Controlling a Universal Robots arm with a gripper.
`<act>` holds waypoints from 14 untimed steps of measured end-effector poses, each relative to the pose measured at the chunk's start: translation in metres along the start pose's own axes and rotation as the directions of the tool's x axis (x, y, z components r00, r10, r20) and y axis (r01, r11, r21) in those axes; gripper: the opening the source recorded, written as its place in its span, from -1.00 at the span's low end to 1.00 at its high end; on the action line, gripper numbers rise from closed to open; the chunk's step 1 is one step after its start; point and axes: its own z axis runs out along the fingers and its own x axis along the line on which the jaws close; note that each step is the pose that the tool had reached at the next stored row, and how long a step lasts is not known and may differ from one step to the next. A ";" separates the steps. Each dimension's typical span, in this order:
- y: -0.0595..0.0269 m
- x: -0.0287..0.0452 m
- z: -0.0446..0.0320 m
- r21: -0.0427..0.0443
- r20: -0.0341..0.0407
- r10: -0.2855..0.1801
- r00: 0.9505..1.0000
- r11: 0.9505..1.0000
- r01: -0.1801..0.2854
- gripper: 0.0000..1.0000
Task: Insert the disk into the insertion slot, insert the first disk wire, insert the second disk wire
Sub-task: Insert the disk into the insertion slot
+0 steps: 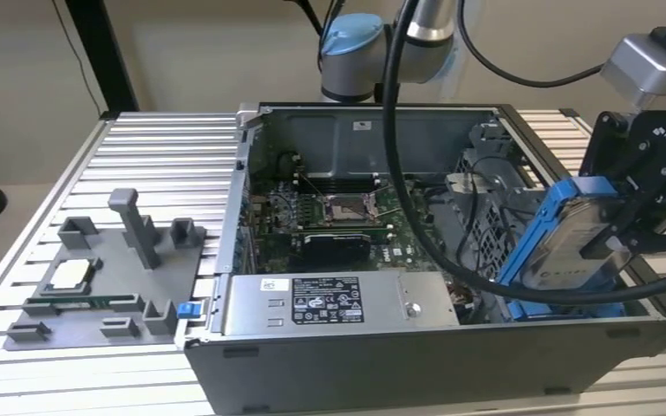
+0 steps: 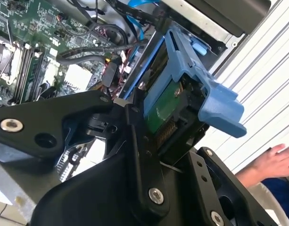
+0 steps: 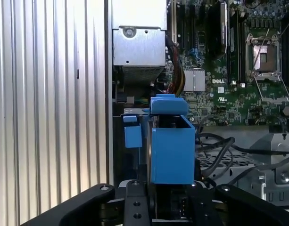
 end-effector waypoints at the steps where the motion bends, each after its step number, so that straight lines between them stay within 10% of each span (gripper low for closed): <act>1: -0.0001 -0.0001 0.0018 0.000 0.000 0.000 1.000 1.000 0.000 -1.00; 14: -0.0020 0.0012 0.0253 -0.001 0.000 0.000 1.000 1.000 0.000 -1.00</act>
